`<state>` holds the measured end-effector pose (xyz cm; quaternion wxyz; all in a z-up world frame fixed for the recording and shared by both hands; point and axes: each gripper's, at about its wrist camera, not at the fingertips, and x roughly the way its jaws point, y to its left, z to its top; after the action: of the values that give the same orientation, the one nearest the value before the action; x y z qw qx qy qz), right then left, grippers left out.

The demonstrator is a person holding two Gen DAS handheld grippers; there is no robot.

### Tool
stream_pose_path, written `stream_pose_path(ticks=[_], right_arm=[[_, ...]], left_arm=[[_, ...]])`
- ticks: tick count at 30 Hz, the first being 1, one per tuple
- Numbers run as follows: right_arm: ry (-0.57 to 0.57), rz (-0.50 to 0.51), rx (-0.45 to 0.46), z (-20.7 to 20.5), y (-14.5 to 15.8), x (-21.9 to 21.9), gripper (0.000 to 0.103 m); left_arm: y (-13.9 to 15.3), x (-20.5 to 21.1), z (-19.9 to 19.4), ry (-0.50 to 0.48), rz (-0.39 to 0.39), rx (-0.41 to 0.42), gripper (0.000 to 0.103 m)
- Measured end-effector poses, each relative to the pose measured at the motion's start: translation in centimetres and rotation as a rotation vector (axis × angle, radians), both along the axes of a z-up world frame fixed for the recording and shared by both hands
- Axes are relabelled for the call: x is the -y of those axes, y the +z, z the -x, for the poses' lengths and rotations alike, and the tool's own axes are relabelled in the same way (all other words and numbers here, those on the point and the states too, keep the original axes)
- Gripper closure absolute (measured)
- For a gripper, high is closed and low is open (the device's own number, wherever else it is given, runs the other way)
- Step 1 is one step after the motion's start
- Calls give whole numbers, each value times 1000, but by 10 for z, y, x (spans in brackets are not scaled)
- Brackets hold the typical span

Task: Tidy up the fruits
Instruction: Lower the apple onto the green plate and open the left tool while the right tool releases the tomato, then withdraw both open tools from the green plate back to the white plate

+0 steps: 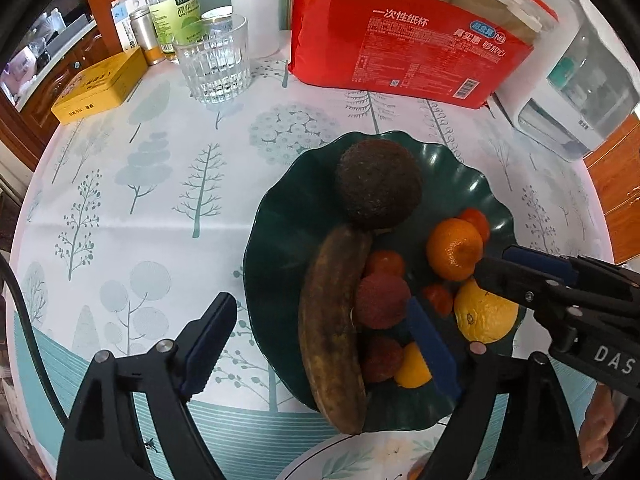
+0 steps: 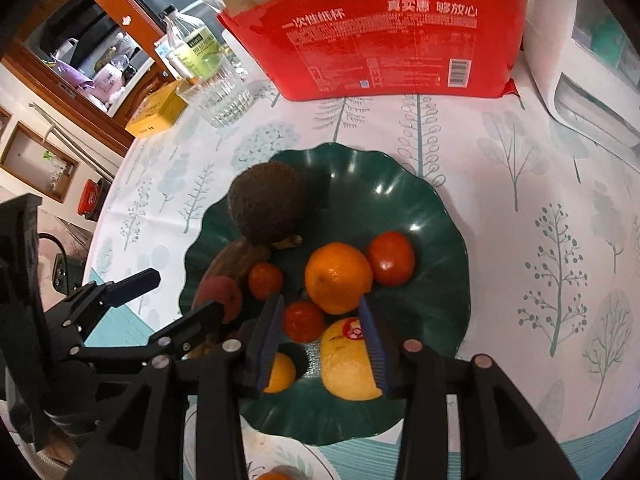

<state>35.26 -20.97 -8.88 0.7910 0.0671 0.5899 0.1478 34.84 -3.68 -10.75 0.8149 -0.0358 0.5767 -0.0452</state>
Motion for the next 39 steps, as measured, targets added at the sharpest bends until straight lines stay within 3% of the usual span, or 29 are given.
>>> stream_pose_path(ticks=[11, 21, 31, 39], right_arm=[[-12, -1, 36, 9, 22, 3, 60], [-26, 44, 100, 32, 55, 2, 60], [-62, 27, 171, 72, 95, 5, 60], [-108, 19, 221, 119, 102, 4, 60]], left_arm=[[23, -4, 11, 2, 9, 37, 17], [61, -4, 31, -21, 19, 109, 17], [105, -6, 69, -70, 53, 195, 17], [117, -16, 108, -92, 93, 238, 16]])
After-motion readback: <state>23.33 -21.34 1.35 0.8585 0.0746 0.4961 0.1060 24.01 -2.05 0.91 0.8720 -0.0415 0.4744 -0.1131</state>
